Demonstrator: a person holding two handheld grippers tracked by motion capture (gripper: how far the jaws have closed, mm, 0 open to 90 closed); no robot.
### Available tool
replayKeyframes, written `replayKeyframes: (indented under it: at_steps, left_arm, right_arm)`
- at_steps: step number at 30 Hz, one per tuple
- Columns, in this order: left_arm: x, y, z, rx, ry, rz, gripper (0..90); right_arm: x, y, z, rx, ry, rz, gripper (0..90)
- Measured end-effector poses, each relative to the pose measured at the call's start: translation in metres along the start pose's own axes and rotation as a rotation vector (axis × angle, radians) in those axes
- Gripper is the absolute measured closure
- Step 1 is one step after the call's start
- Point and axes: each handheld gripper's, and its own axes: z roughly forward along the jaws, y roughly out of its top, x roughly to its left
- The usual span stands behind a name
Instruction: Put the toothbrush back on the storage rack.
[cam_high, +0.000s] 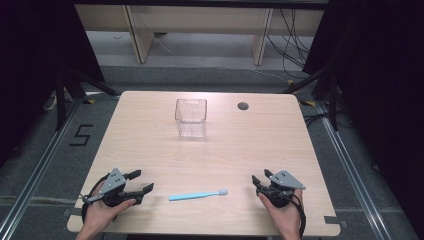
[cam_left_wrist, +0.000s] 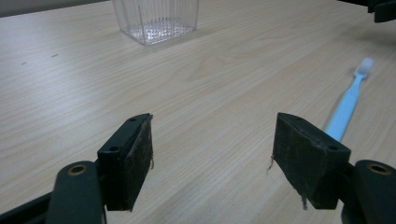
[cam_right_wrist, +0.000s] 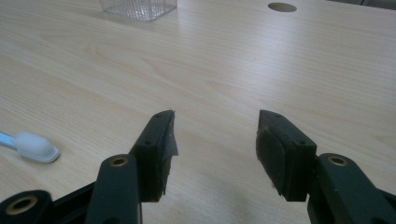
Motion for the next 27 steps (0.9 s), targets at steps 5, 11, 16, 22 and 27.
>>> replayKeyframes:
  at_steps: [5, 11, 16, 22, 27]
  left_arm:
    - [-0.005, 0.009, -0.002, 0.008, -0.025, 0.015, 30.5]
    - [-0.010, 0.021, 0.002, 0.027, -0.071, 0.037, 32.5]
    - [-0.016, 0.039, 0.009, 0.080, -0.122, 0.074, 33.0]
    - [-0.025, 0.058, 0.025, 0.139, -0.203, 0.116, 34.6]
    - [-0.032, 0.071, 0.034, 0.193, -0.226, 0.170, 38.1]
  right_arm:
    - [0.000, 0.002, -0.001, -0.004, -0.004, -0.023, 48.5]
    - [0.002, 0.004, -0.003, 0.013, -0.011, 0.001, 49.1]
    - [0.000, 0.007, -0.003, 0.028, -0.007, -0.056, 49.5]
    - [0.001, 0.008, -0.003, 0.031, -0.010, -0.066, 49.5]
    - [0.001, 0.008, -0.003, 0.037, -0.015, -0.076, 49.4]
